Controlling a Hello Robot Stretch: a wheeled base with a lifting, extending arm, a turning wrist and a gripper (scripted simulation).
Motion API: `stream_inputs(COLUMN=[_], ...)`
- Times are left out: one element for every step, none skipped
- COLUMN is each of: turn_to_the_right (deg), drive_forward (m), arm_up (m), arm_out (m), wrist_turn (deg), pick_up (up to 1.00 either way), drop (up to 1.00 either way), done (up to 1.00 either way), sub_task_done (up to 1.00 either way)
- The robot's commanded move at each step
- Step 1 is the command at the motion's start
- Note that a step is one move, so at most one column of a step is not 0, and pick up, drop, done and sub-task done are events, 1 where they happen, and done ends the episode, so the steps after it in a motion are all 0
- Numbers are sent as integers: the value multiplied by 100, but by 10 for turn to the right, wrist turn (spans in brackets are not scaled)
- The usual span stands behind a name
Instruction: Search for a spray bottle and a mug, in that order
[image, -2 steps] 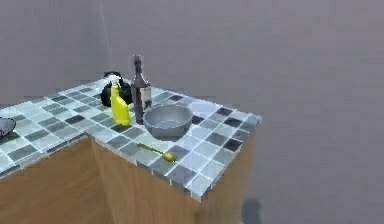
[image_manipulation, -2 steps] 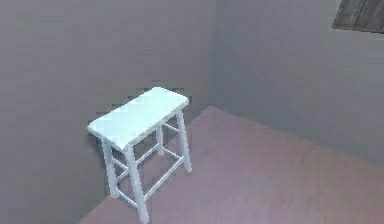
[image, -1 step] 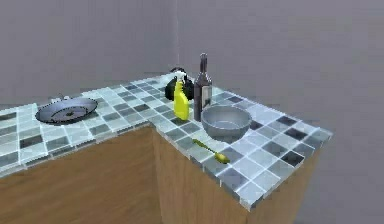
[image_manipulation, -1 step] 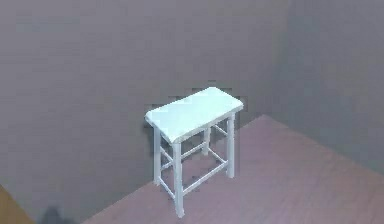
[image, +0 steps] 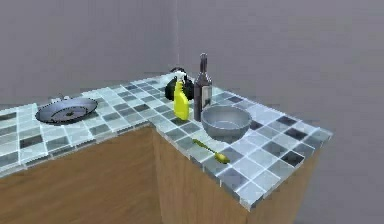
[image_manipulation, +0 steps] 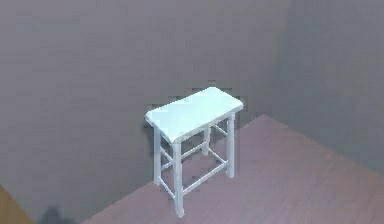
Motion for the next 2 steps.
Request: stream_inputs(turn_to_the_right=[-450,-210], drive_forward=[0,0], arm_up=[0,0], arm_out=[0,0], wrist_turn=[0,0], pick_up=[0,0], drop=[0,0], done=[0,0], sub_task_done=[0,0])
